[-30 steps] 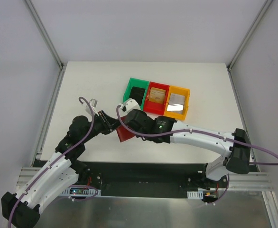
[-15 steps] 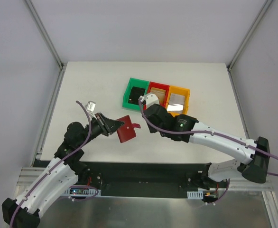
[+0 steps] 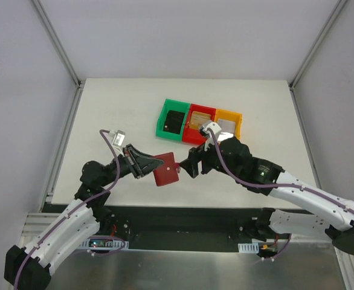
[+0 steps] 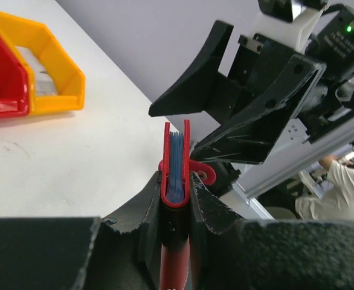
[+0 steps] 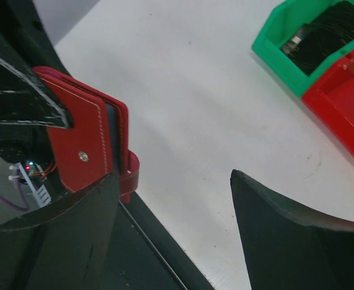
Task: Take the credit cards out of the card holder
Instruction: Open the card holder.
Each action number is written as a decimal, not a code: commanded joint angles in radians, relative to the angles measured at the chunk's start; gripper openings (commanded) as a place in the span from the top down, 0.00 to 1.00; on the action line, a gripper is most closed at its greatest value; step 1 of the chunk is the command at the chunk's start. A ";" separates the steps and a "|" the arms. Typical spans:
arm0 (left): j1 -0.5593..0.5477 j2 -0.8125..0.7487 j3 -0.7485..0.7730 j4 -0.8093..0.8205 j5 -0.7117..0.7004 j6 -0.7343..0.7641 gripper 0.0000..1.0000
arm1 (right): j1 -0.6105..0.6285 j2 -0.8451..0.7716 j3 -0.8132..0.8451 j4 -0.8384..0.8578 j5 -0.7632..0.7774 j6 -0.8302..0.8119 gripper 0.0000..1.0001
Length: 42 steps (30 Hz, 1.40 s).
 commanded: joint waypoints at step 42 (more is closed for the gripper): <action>0.006 0.193 0.100 0.502 0.297 -0.233 1.00 | -0.103 -0.148 -0.145 0.341 -0.478 0.156 0.46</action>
